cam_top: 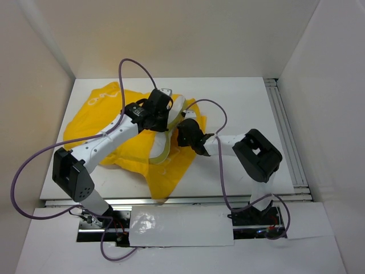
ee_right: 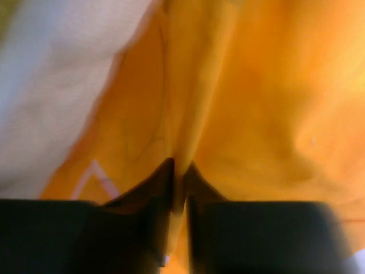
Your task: Put the pillow into the pillowcase
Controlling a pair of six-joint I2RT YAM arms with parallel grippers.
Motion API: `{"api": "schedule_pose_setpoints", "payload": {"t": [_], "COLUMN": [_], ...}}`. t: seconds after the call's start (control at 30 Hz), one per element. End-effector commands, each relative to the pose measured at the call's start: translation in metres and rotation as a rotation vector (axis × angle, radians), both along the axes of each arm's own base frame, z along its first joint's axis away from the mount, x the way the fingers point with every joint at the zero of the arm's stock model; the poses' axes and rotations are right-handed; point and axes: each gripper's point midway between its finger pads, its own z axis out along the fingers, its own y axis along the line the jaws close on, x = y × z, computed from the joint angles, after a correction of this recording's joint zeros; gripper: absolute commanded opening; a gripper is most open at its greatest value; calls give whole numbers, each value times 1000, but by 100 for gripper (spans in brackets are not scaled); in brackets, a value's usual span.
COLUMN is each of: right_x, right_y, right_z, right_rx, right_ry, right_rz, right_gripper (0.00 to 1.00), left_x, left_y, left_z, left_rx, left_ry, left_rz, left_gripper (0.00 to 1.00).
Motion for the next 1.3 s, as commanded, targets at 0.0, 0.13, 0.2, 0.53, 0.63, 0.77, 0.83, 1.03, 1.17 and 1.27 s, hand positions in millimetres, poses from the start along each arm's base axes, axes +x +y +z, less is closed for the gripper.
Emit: {"api": "schedule_pose_setpoints", "payload": {"t": [0.0,0.13,0.2,0.53,0.63,0.77,0.83,1.03,1.17,1.27], "right_x": [18,13,1,-55,-53,-61,-63,-84,-93,-101], "right_y": [15,-8,-23,-104,-137,-178,-192,-208,-216,-223], "right_z": [28,65,88,147,174,183,187,195,188,199], "right_rx": [46,25,32,-4,-11,-56,-49,0,-28,-2], "right_ry": [-83,-154,-181,-215,-262,-257,-256,-235,-203,-220], "right_rz": [-39,-82,-87,-139,-243,-327,-353,-326,-333,-351], "right_gripper": [0,0,0,0,0,0,0,0,0,0], "left_x": [14,29,37,64,64,64,66,78,90,98], "left_y": [-6,14,28,84,90,106,112,133,126,120], "left_z": [46,23,9,-100,-104,-102,-98,-88,-94,-104], "left_rx": [-119,-60,-7,279,288,298,291,376,365,363], "left_ry": [-133,-111,-99,112,120,117,112,96,110,127], "left_rz": [28,135,208,435,468,518,534,631,643,648], "left_gripper": [0,0,0,0,0,0,0,0,0,0]}}
